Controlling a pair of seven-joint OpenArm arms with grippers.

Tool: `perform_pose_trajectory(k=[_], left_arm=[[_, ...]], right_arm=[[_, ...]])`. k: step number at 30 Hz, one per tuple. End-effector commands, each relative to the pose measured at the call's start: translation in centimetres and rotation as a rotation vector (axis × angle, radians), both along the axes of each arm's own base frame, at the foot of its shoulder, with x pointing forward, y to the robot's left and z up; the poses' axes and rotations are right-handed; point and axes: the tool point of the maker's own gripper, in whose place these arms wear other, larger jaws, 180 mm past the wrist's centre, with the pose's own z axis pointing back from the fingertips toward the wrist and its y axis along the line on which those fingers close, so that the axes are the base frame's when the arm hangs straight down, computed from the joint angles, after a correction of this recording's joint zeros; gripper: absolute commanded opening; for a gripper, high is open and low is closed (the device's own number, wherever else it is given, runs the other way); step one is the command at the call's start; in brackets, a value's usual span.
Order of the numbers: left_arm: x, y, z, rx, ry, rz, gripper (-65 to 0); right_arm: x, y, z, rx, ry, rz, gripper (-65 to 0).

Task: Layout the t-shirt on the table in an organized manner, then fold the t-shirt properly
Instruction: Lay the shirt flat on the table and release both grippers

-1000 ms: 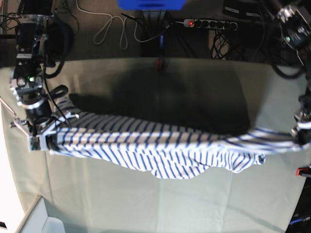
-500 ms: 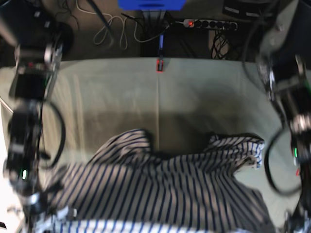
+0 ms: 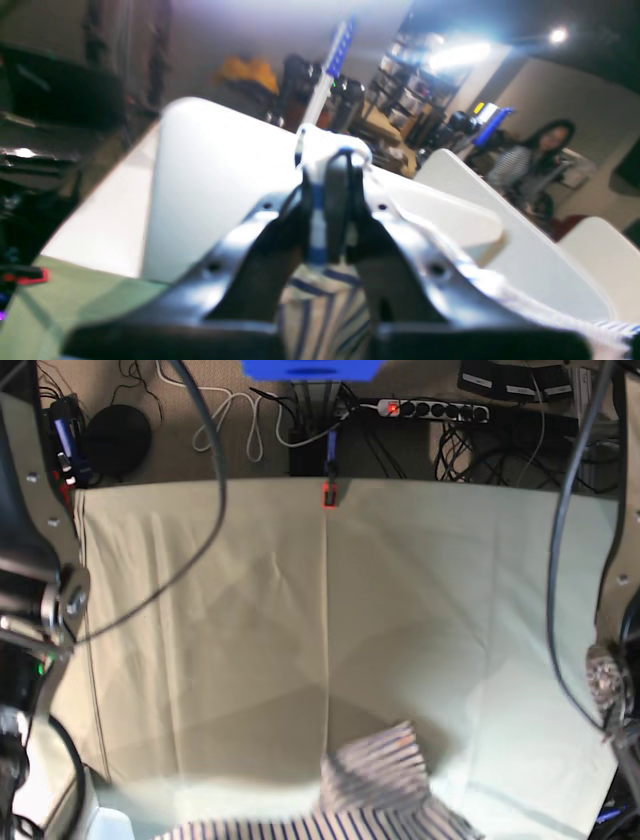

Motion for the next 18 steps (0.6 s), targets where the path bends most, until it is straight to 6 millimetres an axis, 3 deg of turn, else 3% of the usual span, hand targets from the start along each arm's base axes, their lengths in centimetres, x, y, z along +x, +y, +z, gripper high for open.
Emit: perform_pose_trajectory(k=[1,3,6,9,11,13,18], left_arm=[[-1.4,0.8,2.3,0.008,-0.081,0.029,-64.8],[-2.2,0.1,0.3,0.043,-0.057,0.017,-64.8],[-3.6,0.4,-4.4,0.05,0.024,0.01,-64.8],[-6.1,0.6,-11.3,0.068,0.138,0.016,-64.8],[-8.1,0.8,-17.2,0.067,0.233,0.028,-64.8],[-10.6,1.6,-22.2,0.046,0.318,0.055,-64.8],[-20.2,5.9,-35.2,-0.071,0.596,0.212,-64.8]], right_arm=[[-0.8,-0.3,1.3,-0.006,-0.044,-0.013,-65.0],[-2.1,0.1,-1.7,-0.026,-0.003,-0.012,-65.0],[-4.6,1.3,-7.6,-0.055,0.077,0.005,-65.0],[-7.9,2.8,-14.3,-0.055,0.187,0.034,-65.0],[-10.1,3.8,-18.7,-0.041,0.257,0.057,-65.0],[-12.2,4.4,-22.3,-0.03,0.312,0.075,-65.0],[-18.3,5.4,-29.8,-0.008,0.444,0.107,-65.0]])
